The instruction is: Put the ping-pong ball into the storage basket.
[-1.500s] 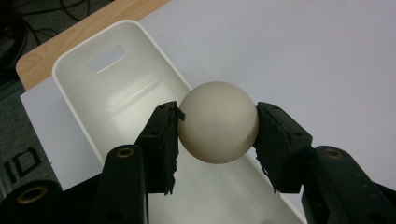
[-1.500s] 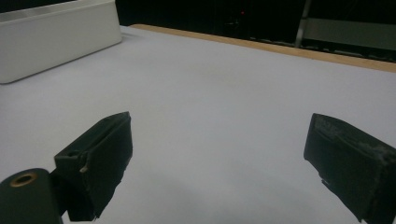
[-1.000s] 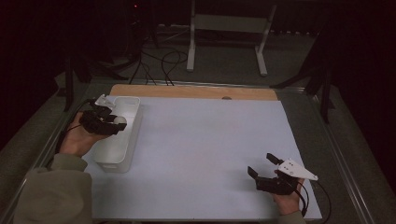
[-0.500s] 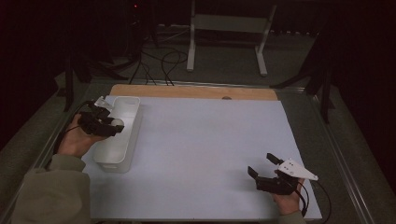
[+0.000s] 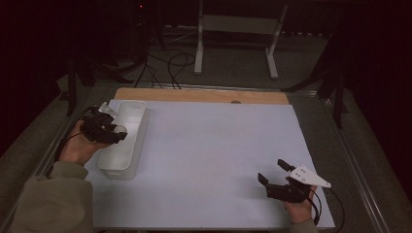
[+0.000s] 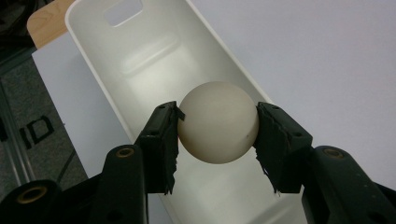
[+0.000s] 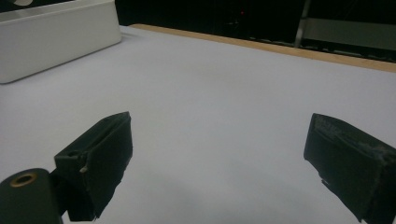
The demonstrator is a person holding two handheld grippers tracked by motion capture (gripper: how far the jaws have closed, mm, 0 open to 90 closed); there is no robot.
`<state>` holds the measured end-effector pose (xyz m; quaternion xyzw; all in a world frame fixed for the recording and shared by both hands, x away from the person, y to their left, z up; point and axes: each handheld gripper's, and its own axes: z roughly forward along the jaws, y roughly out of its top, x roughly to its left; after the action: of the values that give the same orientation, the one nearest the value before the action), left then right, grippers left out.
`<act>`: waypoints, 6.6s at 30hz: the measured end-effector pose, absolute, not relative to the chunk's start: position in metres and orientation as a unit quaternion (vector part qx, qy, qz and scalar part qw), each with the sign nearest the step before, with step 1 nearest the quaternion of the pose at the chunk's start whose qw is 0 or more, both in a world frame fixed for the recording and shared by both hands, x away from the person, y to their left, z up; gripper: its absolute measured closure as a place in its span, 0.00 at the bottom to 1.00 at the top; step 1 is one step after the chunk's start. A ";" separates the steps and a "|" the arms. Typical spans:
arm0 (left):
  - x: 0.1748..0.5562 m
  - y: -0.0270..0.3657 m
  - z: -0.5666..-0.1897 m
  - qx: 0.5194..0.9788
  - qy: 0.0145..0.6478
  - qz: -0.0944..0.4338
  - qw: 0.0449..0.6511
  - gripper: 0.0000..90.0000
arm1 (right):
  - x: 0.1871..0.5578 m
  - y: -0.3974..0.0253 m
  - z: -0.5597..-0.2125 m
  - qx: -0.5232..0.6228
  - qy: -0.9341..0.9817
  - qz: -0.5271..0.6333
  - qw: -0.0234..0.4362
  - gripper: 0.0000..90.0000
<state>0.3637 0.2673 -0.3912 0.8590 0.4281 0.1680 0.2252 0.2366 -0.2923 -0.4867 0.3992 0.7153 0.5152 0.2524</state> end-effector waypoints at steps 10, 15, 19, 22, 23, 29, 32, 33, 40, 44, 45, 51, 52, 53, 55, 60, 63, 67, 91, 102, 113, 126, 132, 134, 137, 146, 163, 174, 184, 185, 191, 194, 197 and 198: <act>0.364 0.267 -0.393 0.860 0.427 0.161 0.228 0.57 | 0.237 -0.292 -0.487 0.399 0.715 0.515 0.253 0.08; 0.365 0.269 -0.392 0.847 0.444 0.171 0.237 0.22 | 0.237 -0.292 -0.487 0.400 0.715 0.515 0.252 0.08; 0.365 0.268 -0.393 0.848 0.446 0.167 0.231 0.05 | 0.237 -0.292 -0.487 0.400 0.715 0.514 0.253 0.08; 0.365 0.268 -0.393 0.846 0.449 0.168 0.233 0.02 | 0.237 -0.292 -0.487 0.400 0.715 0.514 0.253 0.08; 0.366 0.268 -0.393 0.846 0.449 0.169 0.233 0.02 | 0.237 -0.292 -0.487 0.400 0.715 0.514 0.253 0.08; 0.366 0.268 -0.392 0.843 0.450 0.173 0.238 0.00 | 0.237 -0.292 -0.487 0.400 0.715 0.515 0.253 0.08; 0.366 0.270 -0.390 0.839 0.452 0.176 0.245 0.00 | 0.237 -0.292 -0.487 0.400 0.715 0.515 0.253 0.08; 0.365 0.270 -0.390 0.838 0.452 0.176 0.248 0.00 | 0.237 -0.292 -0.487 0.400 0.715 0.514 0.253 0.08; 0.364 0.270 -0.388 0.838 0.447 0.178 0.257 0.00 | 0.237 -0.292 -0.487 0.400 0.715 0.514 0.253 0.08; 0.363 0.268 -0.387 0.837 0.444 0.181 0.262 0.00 | 0.237 -0.292 -0.487 0.400 0.715 0.514 0.254 0.08; 0.363 0.268 -0.387 0.837 0.443 0.182 0.264 0.00 | 0.237 -0.292 -0.487 0.400 0.715 0.514 0.254 0.08; 0.362 0.267 -0.386 0.835 0.439 0.184 0.277 0.00 | 0.237 -0.292 -0.487 0.400 0.715 0.515 0.253 0.08; 0.362 0.266 -0.386 0.834 0.438 0.185 0.279 0.00 | 0.237 -0.292 -0.487 0.400 0.715 0.515 0.254 0.08; 0.361 0.266 -0.385 0.835 0.435 0.186 0.281 0.00 | 0.237 -0.292 -0.487 0.400 0.715 0.515 0.253 0.08; 0.361 0.265 -0.385 0.834 0.433 0.188 0.286 0.00 | 0.237 -0.292 -0.487 0.399 0.715 0.514 0.254 0.08; 0.359 0.263 -0.384 0.832 0.428 0.190 0.297 0.00 | 0.237 -0.292 -0.487 0.399 0.715 0.515 0.253 0.08; 0.359 0.263 -0.384 0.832 0.426 0.192 0.299 0.00 | 0.237 -0.292 -0.487 0.399 0.715 0.515 0.253 0.08; 0.358 0.261 -0.384 0.830 0.425 0.192 0.307 0.00 | 0.237 -0.292 -0.487 0.399 0.715 0.515 0.253 0.08; 0.355 0.246 -0.388 0.826 0.405 0.206 0.334 0.00 | 0.236 -0.293 -0.486 0.399 0.713 0.517 0.255 0.08; 0.352 0.241 -0.394 0.821 0.401 0.205 0.351 0.00 | 0.237 -0.292 -0.486 0.398 0.713 0.518 0.256 0.08; 0.348 0.237 -0.399 0.815 0.395 0.208 0.370 0.00 | 0.237 -0.294 -0.485 0.400 0.710 0.519 0.258 0.08; 0.340 0.232 -0.409 0.811 0.391 0.203 0.386 0.00 | 0.238 -0.293 -0.483 0.396 0.709 0.522 0.261 0.08; 0.336 0.229 -0.414 0.809 0.388 0.202 0.391 0.00 | 0.238 -0.293 -0.481 0.395 0.707 0.524 0.263 0.08; 0.334 0.229 -0.416 0.808 0.388 0.199 0.397 0.00 | 0.238 -0.294 -0.479 0.395 0.706 0.525 0.264 0.08; 0.331 0.229 -0.419 0.804 0.388 0.199 0.405 0.00 | 0.239 -0.294 -0.478 0.396 0.704 0.526 0.267 0.08; 0.324 0.229 -0.433 0.800 0.389 0.196 0.413 0.00 | 0.242 -0.291 -0.478 0.394 0.708 0.524 0.263 0.08; 0.301 0.229 -0.436 0.782 0.379 0.200 0.453 0.00 | 0.240 -0.294 -0.478 0.398 0.704 0.525 0.264 0.08; 0.283 0.228 -0.447 0.776 0.370 0.198 0.471 0.00 | 0.239 -0.293 -0.479 0.398 0.704 0.526 0.263 0.08; 0.268 0.236 -0.453 0.760 0.380 0.205 0.485 0.00 | 0.240 -0.292 -0.483 0.399 0.710 0.520 0.258 0.08; 0.266 0.236 -0.454 0.759 0.380 0.207 0.486 0.00 | 0.240 -0.293 -0.483 0.398 0.710 0.520 0.259 0.08; 0.258 0.236 -0.462 0.761 0.369 0.208 0.493 0.00 | 0.240 -0.293 -0.483 0.399 0.709 0.520 0.259 0.08; 0.255 0.237 -0.467 0.761 0.368 0.210 0.491 0.00 | 0.240 -0.294 -0.483 0.399 0.709 0.520 0.260 0.08; 0.252 0.239 -0.467 0.755 0.371 0.220 0.493 0.00 | 0.239 -0.294 -0.483 0.398 0.709 0.521 0.260 0.08; 0.250 0.240 -0.467 0.753 0.372 0.222 0.495 0.00 | 0.239 -0.295 -0.484 0.398 0.709 0.521 0.260 0.08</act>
<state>0.2503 0.2403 -0.4666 0.7534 0.3721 0.2215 0.4949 0.2394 -0.2945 -0.4836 0.3980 0.7089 0.5210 0.2600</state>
